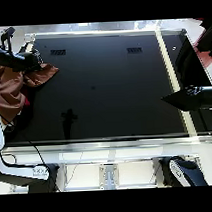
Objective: Fold the shirts.
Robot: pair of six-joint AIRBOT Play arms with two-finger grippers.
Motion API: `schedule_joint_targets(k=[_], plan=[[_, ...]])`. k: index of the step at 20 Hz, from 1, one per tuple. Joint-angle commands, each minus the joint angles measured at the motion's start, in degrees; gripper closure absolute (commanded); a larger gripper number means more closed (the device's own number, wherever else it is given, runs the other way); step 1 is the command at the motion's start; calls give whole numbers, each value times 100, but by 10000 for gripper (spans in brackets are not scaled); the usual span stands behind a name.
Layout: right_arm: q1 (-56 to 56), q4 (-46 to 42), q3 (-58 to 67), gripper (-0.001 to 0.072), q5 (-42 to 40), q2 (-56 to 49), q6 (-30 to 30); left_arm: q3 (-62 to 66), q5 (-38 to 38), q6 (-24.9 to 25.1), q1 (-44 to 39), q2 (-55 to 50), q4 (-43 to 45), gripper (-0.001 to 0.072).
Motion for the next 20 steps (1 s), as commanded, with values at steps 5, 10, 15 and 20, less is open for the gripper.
schedule_joint_targets(k=[5,10,15,20], plan=[[2,2,4,466,2,2,0,-2,2,2,0,-2,0,692],[2,2,4,466,7,2,-9,-2,2,2,0,-2,0,692],[2,-144,4,466,-173,-4,-822,-2,2,2,0,-2,0,692],[2,-68,4,466,-1012,-4,-817,-2,7,11,-2,-7,13,692]])
